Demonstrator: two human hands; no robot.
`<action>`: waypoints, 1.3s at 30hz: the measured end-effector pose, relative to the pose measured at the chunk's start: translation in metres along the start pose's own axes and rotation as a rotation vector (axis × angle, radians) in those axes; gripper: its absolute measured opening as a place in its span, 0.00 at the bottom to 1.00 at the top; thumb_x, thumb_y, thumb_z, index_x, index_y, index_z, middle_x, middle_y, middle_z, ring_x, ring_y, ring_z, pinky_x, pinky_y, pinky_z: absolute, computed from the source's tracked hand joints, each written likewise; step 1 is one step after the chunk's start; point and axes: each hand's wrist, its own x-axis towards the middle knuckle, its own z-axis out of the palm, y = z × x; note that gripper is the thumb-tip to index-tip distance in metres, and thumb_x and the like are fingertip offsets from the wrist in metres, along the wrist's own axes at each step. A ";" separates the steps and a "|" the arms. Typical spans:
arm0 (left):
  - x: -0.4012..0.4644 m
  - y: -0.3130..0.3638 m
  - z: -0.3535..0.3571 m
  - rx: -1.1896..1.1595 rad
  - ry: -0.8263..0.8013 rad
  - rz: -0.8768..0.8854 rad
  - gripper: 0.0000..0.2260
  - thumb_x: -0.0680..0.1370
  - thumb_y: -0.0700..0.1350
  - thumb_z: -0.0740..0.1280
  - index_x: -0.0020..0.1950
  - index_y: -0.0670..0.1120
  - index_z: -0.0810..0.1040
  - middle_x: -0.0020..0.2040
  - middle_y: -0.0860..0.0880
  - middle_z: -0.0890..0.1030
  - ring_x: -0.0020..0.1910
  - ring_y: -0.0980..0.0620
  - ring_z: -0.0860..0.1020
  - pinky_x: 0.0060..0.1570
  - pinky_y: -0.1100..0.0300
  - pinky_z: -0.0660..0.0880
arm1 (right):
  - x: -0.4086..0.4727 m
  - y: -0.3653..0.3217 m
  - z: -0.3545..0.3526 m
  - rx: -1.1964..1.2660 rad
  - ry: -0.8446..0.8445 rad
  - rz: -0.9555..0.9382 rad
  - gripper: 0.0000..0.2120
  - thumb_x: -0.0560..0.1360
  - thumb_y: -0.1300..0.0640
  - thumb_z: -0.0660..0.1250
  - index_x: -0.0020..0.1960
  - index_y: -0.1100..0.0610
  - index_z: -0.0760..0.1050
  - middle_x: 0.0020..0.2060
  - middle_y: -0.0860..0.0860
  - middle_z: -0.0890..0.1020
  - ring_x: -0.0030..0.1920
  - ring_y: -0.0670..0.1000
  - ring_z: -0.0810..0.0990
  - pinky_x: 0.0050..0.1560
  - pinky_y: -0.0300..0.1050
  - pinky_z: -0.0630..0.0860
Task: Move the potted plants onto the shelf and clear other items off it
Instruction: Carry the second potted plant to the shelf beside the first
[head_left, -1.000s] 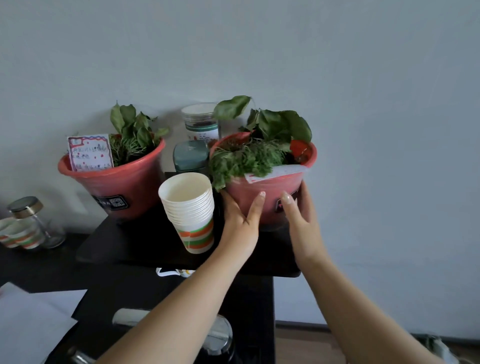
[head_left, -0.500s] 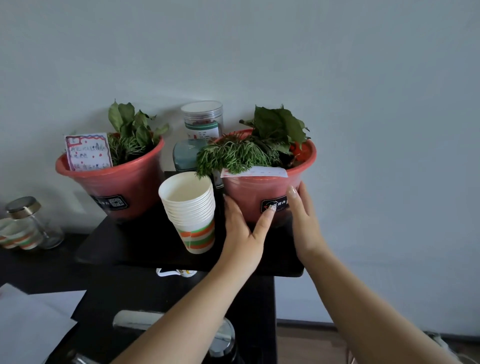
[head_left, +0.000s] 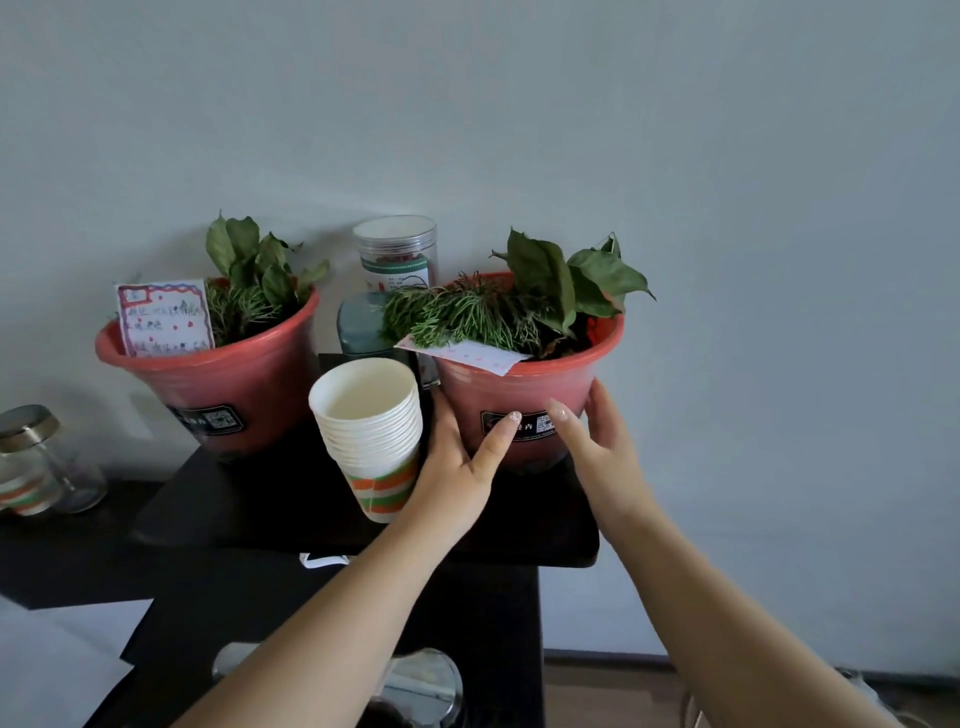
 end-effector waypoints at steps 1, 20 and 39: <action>0.001 0.000 0.000 0.012 0.010 -0.005 0.42 0.67 0.65 0.61 0.75 0.54 0.48 0.68 0.63 0.60 0.69 0.67 0.57 0.69 0.67 0.52 | -0.001 0.000 0.002 0.003 0.004 -0.022 0.31 0.68 0.46 0.68 0.67 0.56 0.67 0.60 0.50 0.79 0.59 0.42 0.77 0.59 0.38 0.74; 0.008 0.008 0.000 -0.034 0.022 -0.039 0.41 0.70 0.60 0.61 0.75 0.52 0.43 0.67 0.61 0.58 0.69 0.65 0.55 0.64 0.78 0.50 | -0.008 0.005 0.015 0.015 0.071 -0.070 0.28 0.71 0.57 0.68 0.68 0.59 0.65 0.63 0.55 0.76 0.57 0.40 0.78 0.54 0.31 0.74; -0.039 0.048 -0.048 -0.123 -0.239 -0.039 0.24 0.79 0.39 0.59 0.70 0.57 0.56 0.66 0.64 0.64 0.64 0.70 0.64 0.62 0.75 0.63 | 0.008 -0.067 0.048 -1.283 0.289 -0.672 0.18 0.63 0.42 0.67 0.46 0.52 0.83 0.58 0.59 0.80 0.63 0.57 0.63 0.68 0.60 0.59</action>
